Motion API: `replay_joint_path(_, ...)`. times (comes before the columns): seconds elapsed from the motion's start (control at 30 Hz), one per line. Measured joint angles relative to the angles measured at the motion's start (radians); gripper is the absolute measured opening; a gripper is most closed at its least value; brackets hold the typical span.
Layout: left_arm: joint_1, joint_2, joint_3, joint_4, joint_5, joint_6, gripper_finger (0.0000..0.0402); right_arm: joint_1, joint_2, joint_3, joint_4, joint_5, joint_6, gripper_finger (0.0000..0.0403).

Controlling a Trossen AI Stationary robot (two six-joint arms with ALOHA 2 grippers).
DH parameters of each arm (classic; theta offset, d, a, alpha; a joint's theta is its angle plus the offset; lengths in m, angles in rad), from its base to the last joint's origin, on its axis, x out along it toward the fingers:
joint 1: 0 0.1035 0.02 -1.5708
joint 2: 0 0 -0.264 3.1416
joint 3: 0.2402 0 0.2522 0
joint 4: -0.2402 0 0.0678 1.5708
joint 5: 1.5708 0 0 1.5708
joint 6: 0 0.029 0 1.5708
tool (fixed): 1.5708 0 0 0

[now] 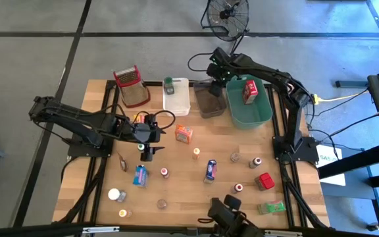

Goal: Pick & Place Kitchen Items
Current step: Put the blue food coloring bottle into the black bin

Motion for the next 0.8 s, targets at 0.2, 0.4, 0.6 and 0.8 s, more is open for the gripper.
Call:
replay_joint_path(0.2, 0.0, 0.0, 0.0, 0.0, 0.0, 0.0, 0.0274, -0.005, 0.0, 0.0, -0.001, -0.022, 0.007, 0.0152)
replay_joint_path(0.4, 0.0, 0.0, 0.0, 0.0, 0.005, 0.001, 0.0274, -0.008, 0.015, 0.0, -0.01, -0.015, 0.0, 0.0152)
replay_joint_path(0.6, 0.0, 0.0, 0.0, 0.0, 0.007, 0.011, 0.0274, -0.014, 0.055, 0.0, -0.023, -0.014, 0.0, 0.0152)
replay_joint_path(0.8, 0.0, 0.0, 0.0, 0.0, 0.003, 0.02, 0.0274, -0.014, 0.073, 0.0, -0.031, -0.014, -0.001, 0.0153)
